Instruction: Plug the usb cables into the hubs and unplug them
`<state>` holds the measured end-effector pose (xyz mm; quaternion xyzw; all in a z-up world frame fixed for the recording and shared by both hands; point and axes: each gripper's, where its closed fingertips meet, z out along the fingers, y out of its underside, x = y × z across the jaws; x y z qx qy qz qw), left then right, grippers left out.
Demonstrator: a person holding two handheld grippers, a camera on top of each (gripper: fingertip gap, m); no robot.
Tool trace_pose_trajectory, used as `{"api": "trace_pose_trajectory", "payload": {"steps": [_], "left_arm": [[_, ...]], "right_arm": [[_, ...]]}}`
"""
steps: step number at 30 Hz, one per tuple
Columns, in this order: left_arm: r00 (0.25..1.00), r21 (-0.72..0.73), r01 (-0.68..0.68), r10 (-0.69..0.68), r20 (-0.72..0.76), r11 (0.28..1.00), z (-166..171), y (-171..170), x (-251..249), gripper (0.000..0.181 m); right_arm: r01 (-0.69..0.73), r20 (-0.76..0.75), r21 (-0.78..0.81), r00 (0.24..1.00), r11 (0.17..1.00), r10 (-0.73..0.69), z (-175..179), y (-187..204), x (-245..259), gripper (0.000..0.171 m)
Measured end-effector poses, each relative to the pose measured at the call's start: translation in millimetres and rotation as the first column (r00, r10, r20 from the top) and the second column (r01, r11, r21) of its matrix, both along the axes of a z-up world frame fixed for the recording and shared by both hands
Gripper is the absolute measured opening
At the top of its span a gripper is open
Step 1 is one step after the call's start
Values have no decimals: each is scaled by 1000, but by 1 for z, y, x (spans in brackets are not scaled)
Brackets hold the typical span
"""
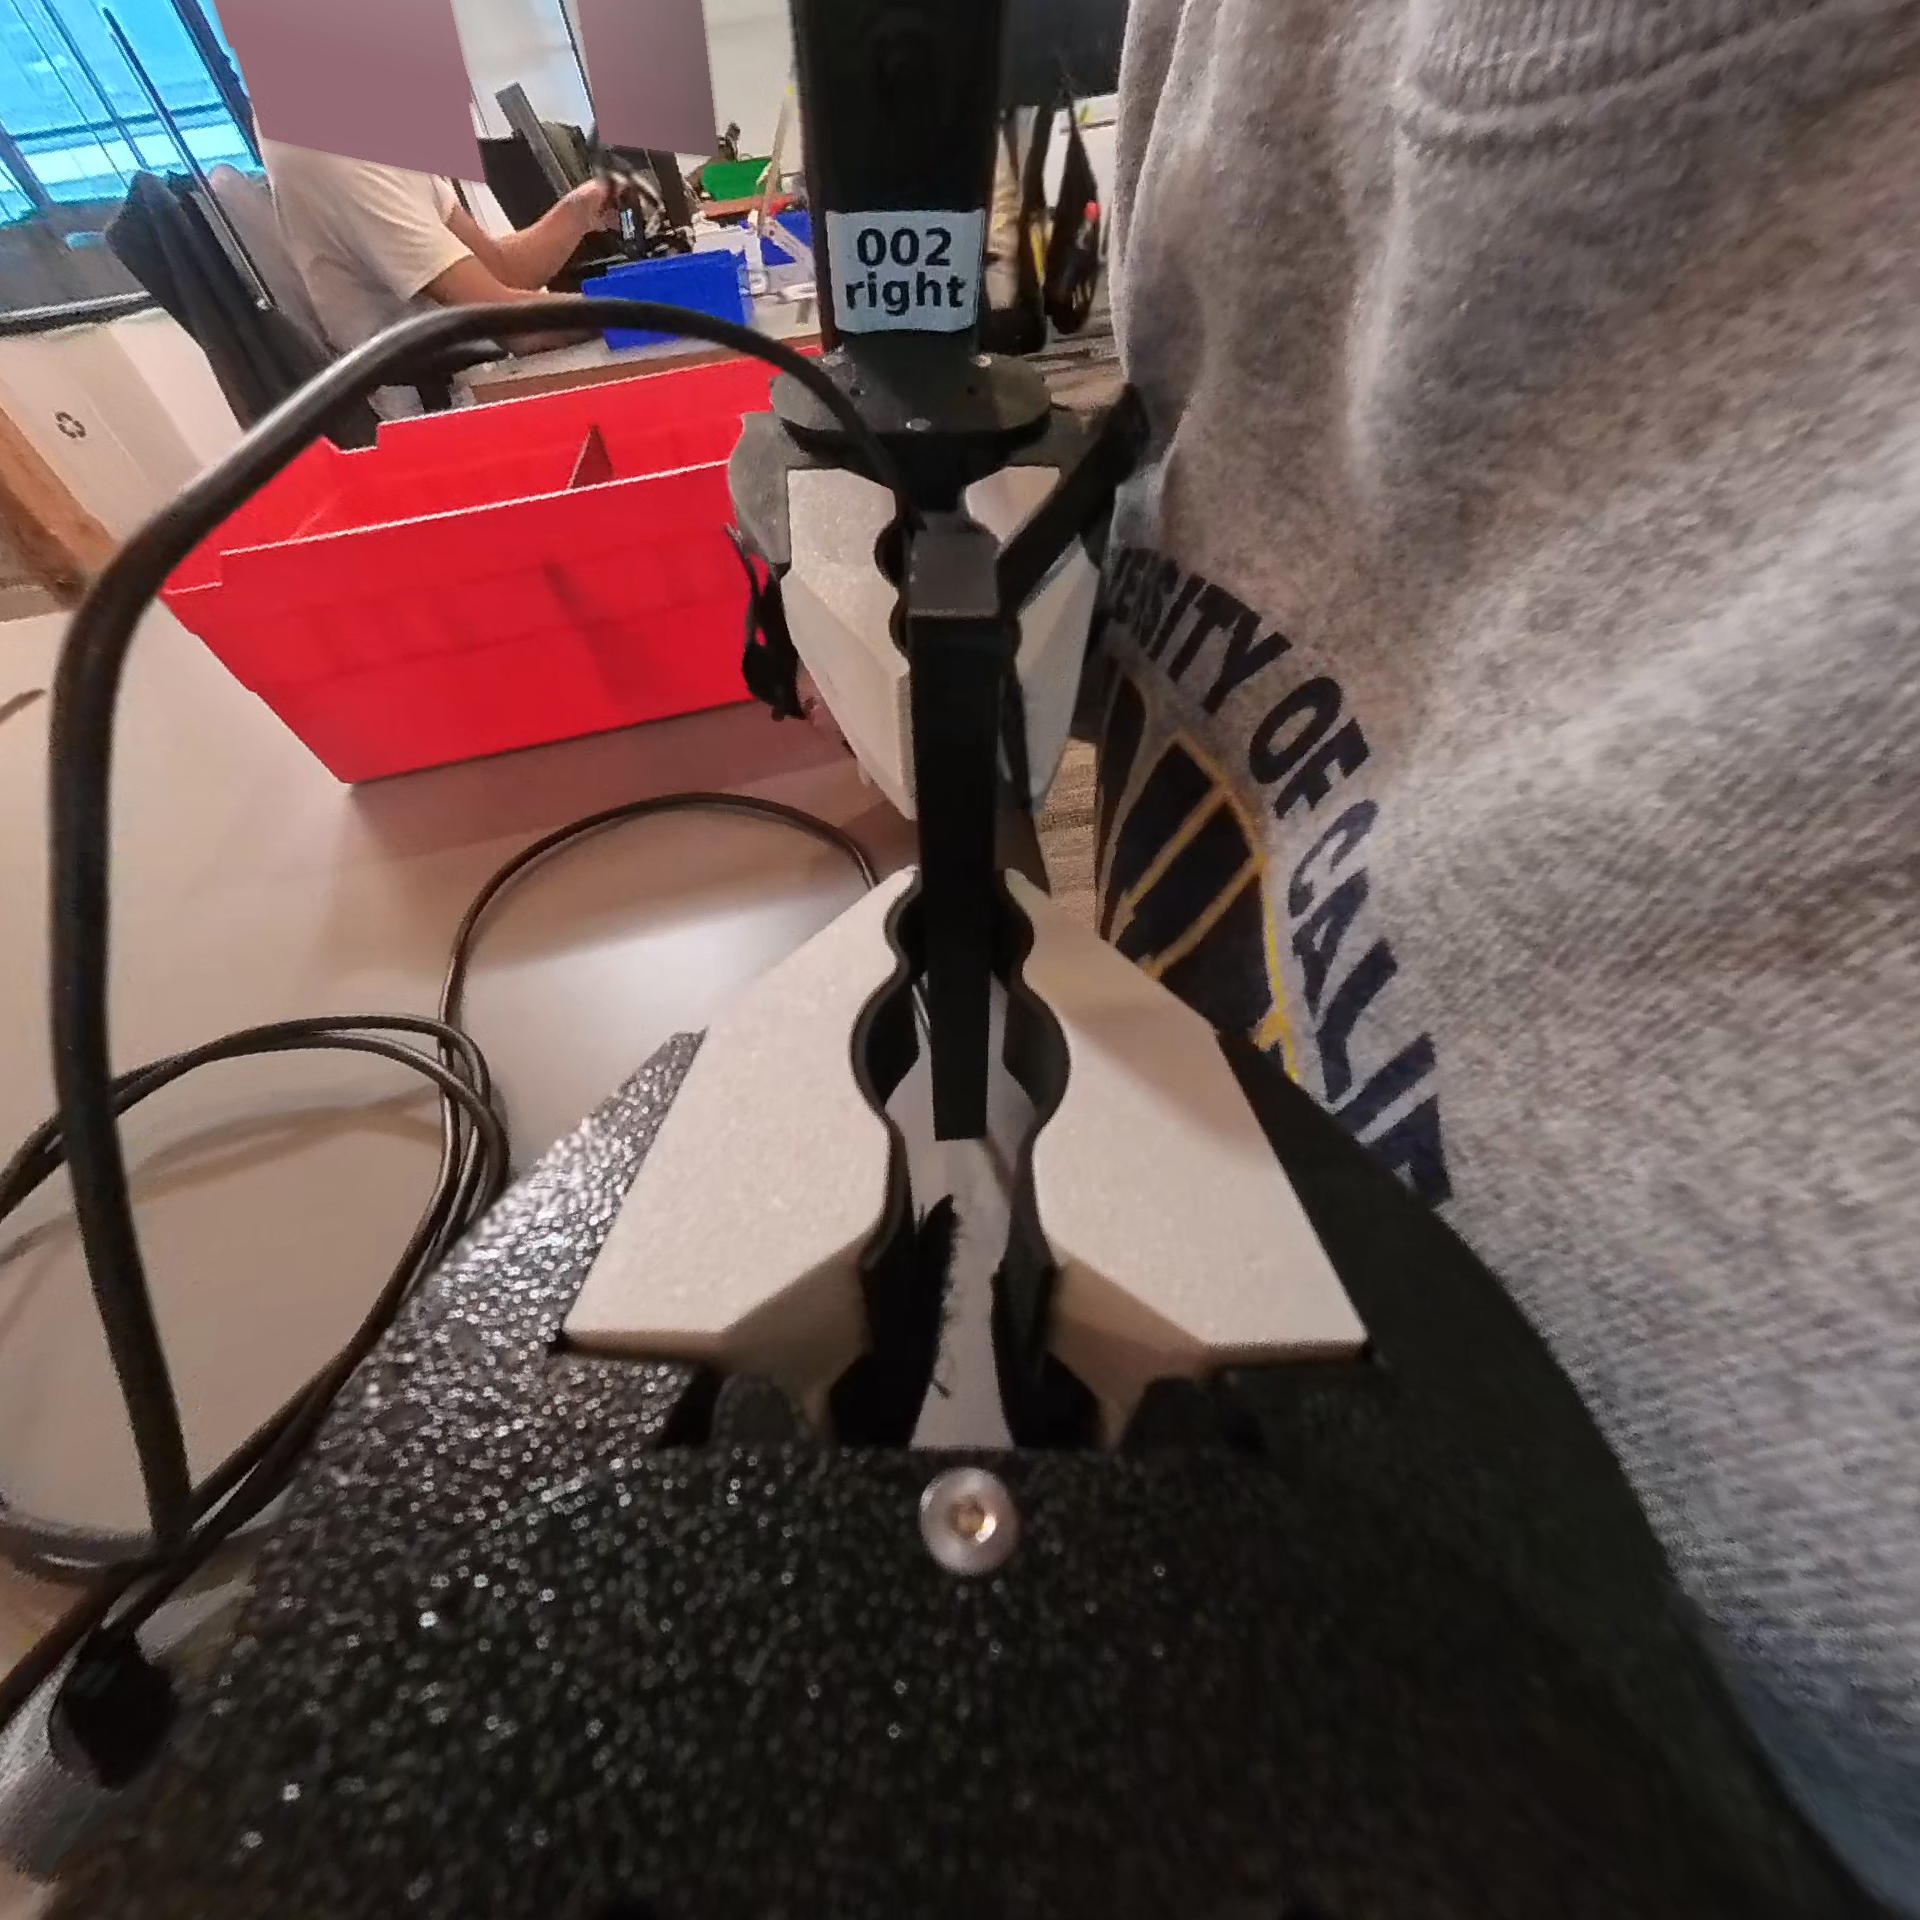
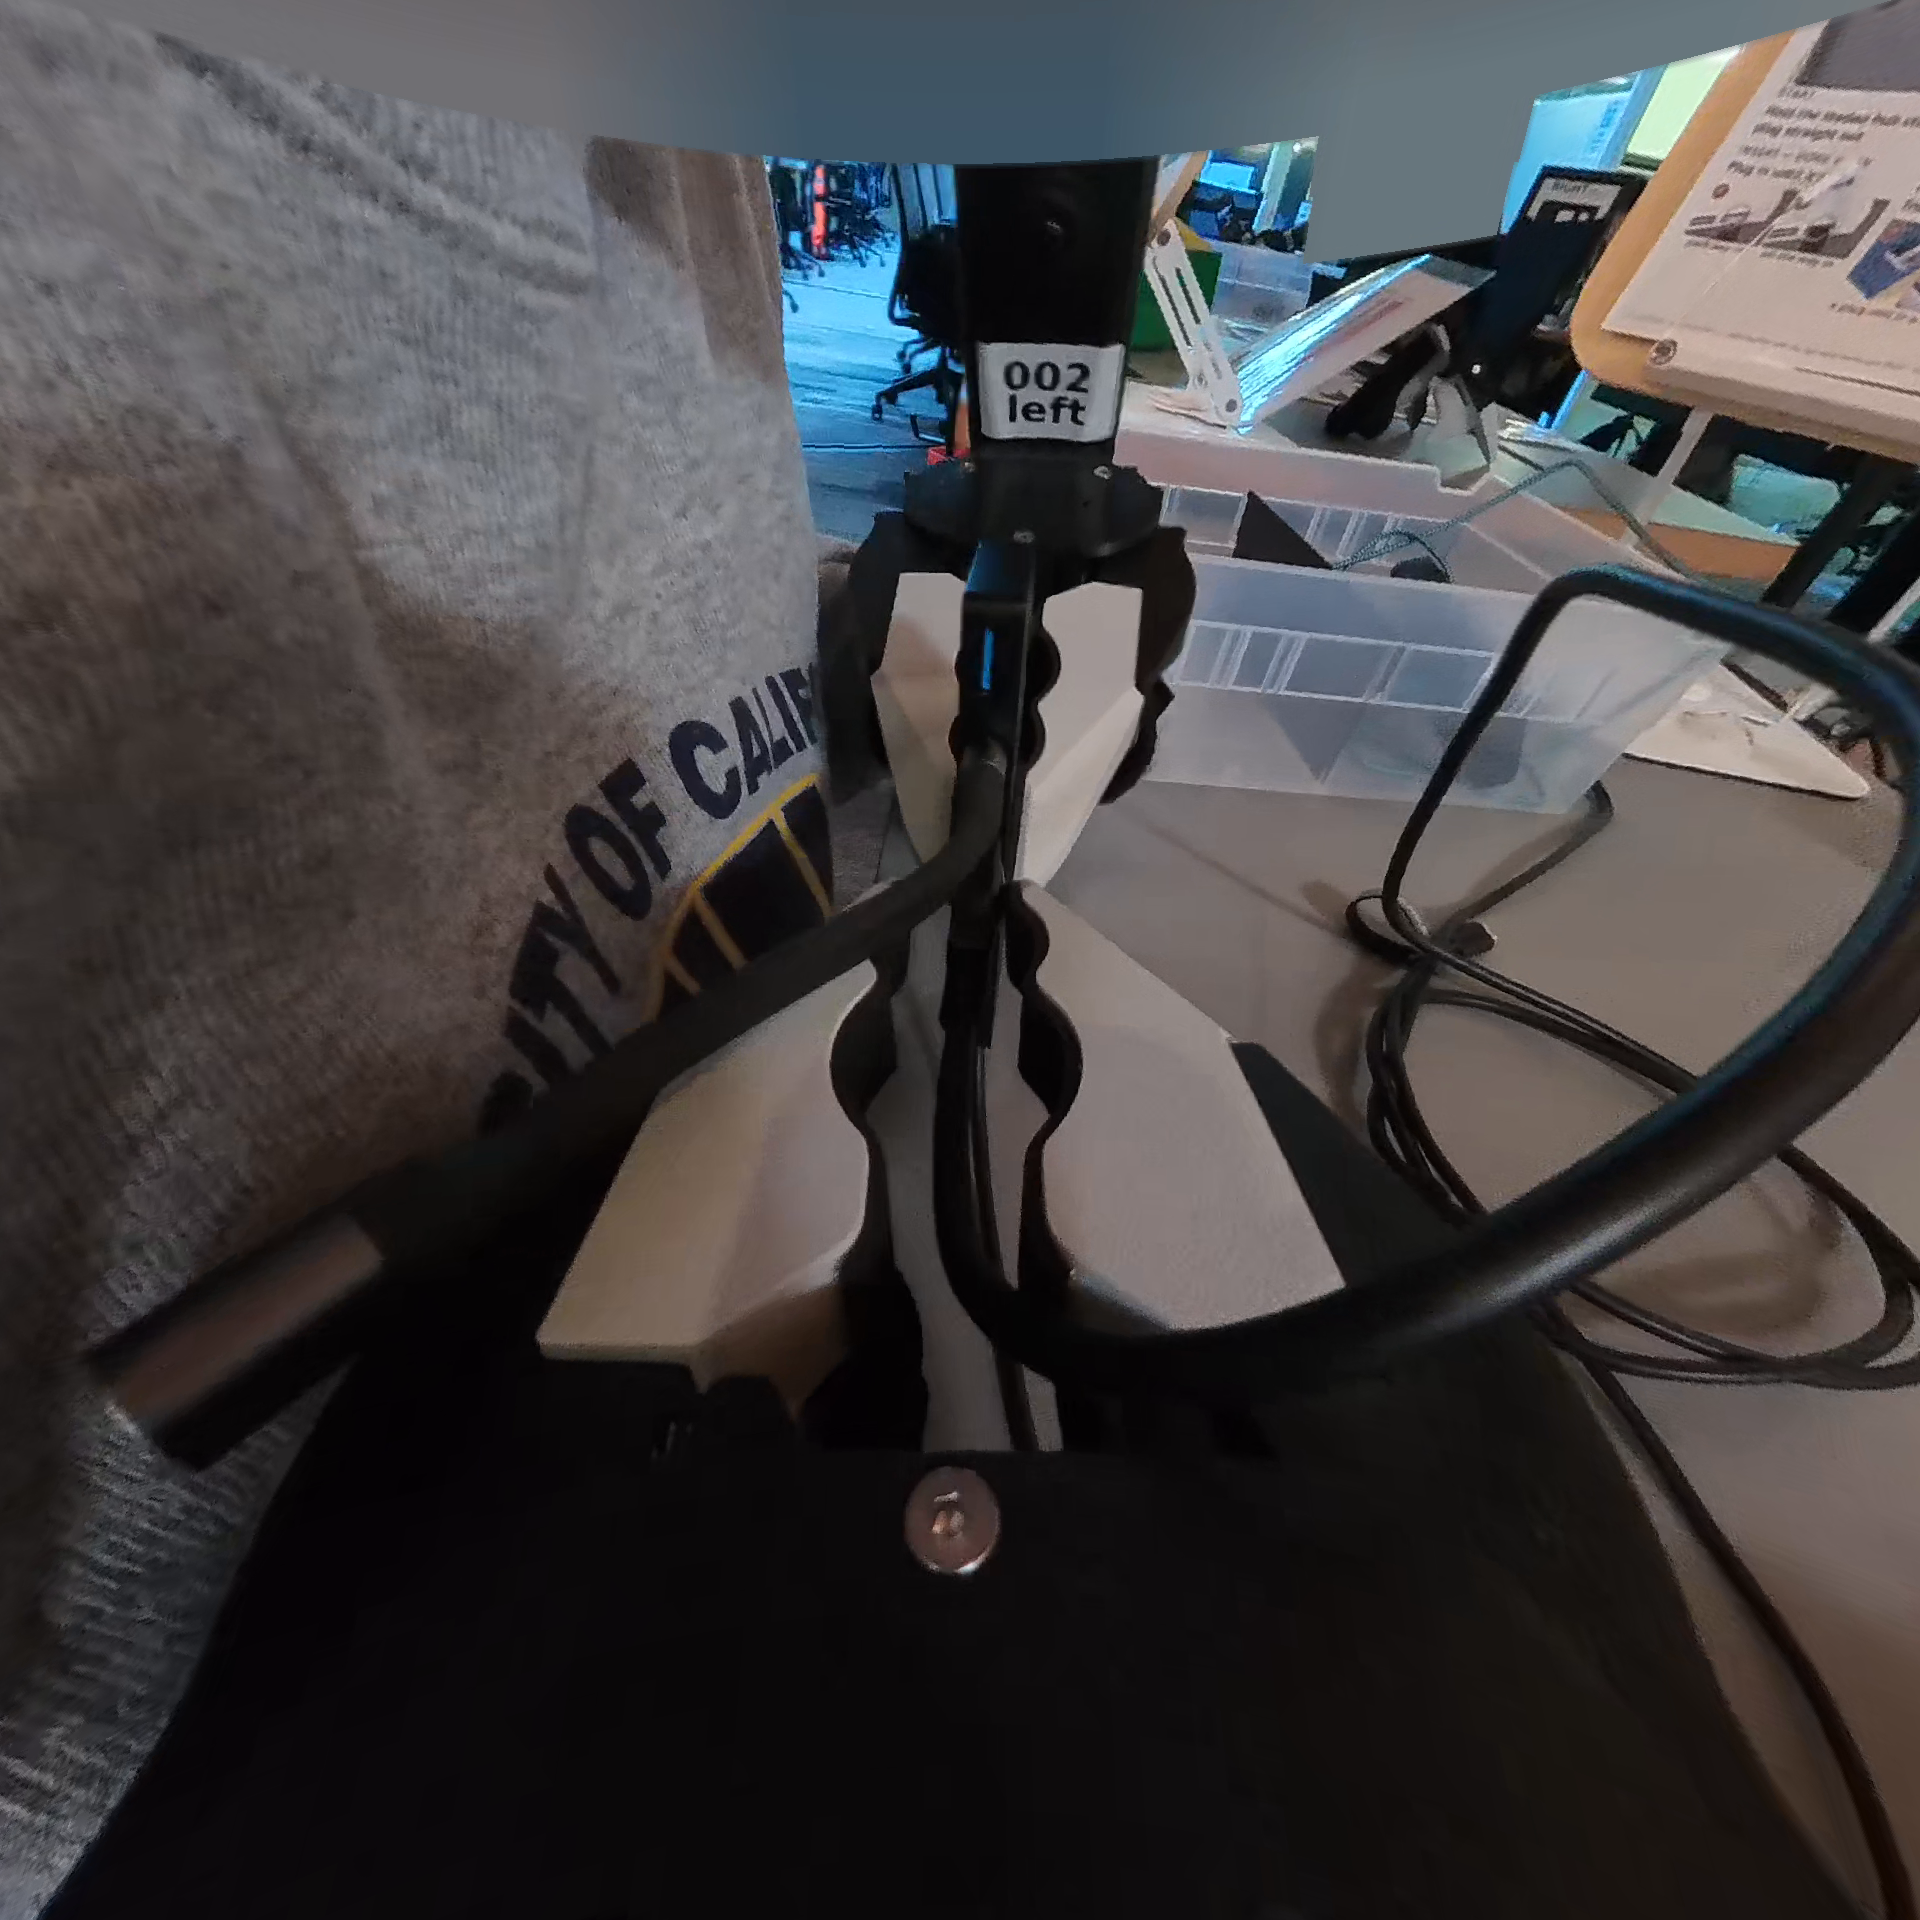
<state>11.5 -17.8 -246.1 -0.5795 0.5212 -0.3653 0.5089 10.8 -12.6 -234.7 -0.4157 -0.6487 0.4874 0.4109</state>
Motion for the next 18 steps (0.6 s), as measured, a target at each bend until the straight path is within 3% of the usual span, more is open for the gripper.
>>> {"api": "trace_pose_trajectory", "payload": {"steps": [8,18], "left_arm": [[999,20,-42,41,32,999,15,0,3,9],[998,84,-14,19,-67,996,14,-8,2,9]], "right_arm": [[32,-55,-66,998,997,-35,15,4,-3,7],[35,-14,80,999,996,-34,12,-3,0,3]]}}
